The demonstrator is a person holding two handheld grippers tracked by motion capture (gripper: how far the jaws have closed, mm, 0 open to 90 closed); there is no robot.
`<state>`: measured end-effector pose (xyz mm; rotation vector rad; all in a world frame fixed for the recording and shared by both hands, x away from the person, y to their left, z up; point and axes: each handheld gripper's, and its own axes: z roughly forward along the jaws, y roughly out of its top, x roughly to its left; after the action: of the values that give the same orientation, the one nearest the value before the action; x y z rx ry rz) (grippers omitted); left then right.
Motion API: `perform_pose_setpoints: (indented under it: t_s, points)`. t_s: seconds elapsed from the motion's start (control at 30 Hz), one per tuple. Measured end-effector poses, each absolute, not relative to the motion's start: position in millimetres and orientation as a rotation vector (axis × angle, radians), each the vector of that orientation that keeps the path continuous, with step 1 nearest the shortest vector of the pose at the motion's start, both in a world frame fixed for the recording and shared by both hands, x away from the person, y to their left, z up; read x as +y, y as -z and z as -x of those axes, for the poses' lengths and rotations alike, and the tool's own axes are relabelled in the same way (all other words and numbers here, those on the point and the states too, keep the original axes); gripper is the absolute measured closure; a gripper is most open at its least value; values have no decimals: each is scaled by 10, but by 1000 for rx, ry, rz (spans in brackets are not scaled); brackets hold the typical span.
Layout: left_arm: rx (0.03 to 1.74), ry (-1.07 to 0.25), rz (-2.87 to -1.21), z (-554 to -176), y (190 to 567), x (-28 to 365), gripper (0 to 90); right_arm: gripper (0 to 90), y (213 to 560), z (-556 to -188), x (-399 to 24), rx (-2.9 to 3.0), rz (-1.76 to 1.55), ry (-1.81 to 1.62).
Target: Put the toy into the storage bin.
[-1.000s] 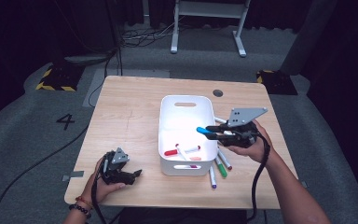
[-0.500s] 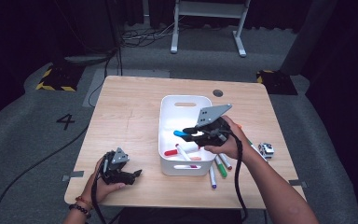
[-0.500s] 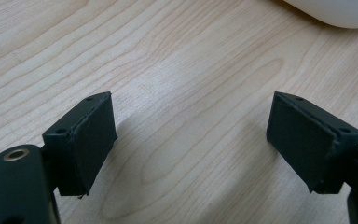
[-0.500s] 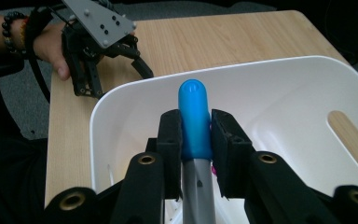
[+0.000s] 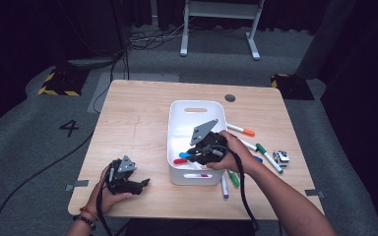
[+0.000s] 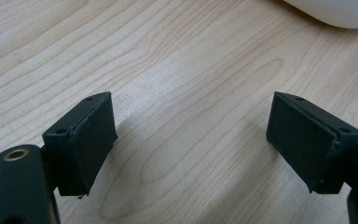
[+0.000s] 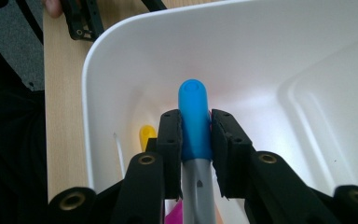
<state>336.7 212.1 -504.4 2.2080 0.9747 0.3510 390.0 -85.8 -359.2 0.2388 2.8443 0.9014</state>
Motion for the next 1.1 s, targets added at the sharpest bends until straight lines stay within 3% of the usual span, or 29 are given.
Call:
perform_pose_setpoints:
  t_s: [0.5,0.6,0.73,1.1]
  points:
    - [974,-353,-2208,-3367,5044,2121,159,734,3722,-3925,-843,2912,-243,-794]
    - [974,-352,-2208,-3367,5044,2121,159,658,3707,-3933,-859,2892,-255,-801]
    - [972,-356,-2210,-3368,5043,2122,159,673,3678,-3929,-891,2875,-270,-819]
    - [975,-349,-2208,-3367,5044,2121,159,672,3532,-3792,-1275,2749,-284,-990]
